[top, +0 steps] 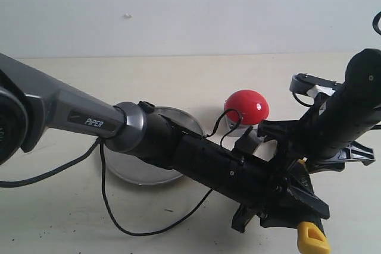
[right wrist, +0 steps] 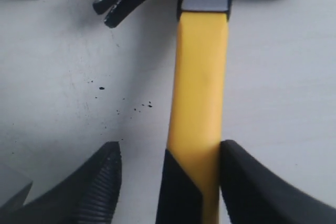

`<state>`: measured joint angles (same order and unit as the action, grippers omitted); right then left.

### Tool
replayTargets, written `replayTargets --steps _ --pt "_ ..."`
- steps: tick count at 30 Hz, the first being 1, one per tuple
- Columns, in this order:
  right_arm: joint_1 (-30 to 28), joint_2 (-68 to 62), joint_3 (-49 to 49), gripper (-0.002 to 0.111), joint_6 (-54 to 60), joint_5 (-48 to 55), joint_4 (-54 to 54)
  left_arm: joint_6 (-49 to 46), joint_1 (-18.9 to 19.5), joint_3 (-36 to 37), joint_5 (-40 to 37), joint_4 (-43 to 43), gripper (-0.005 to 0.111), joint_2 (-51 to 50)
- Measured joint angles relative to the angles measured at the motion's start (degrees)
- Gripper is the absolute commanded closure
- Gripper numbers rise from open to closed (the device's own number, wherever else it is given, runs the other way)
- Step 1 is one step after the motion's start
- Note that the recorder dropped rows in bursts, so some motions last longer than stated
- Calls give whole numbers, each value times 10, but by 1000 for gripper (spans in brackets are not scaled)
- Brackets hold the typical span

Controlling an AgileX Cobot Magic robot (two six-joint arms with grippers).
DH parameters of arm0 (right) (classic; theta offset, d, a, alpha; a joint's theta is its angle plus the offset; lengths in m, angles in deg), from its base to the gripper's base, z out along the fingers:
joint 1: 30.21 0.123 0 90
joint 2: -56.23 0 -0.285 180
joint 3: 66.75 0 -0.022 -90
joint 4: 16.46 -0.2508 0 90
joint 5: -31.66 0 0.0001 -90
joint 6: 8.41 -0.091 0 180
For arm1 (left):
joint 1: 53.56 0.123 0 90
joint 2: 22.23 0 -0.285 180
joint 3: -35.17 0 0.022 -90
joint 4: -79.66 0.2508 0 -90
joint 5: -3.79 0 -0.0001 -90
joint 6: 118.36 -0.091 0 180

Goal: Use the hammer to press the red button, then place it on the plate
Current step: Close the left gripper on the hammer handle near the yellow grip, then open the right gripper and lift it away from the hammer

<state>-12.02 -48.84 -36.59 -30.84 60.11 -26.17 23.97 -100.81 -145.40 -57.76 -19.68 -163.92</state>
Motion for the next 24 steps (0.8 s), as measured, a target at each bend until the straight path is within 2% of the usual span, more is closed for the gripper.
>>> replayTargets --steps 4,14,24 --pt "0 1 0 39 0 -3 0 -2 0 0 -3 0 107 0" --pt "0 32 -3 39 -31 -22 16 -6 0 0 -4 1 107 0" --pt "0 97 -3 39 -111 -25 143 -25 0 0 -6 1 107 0"
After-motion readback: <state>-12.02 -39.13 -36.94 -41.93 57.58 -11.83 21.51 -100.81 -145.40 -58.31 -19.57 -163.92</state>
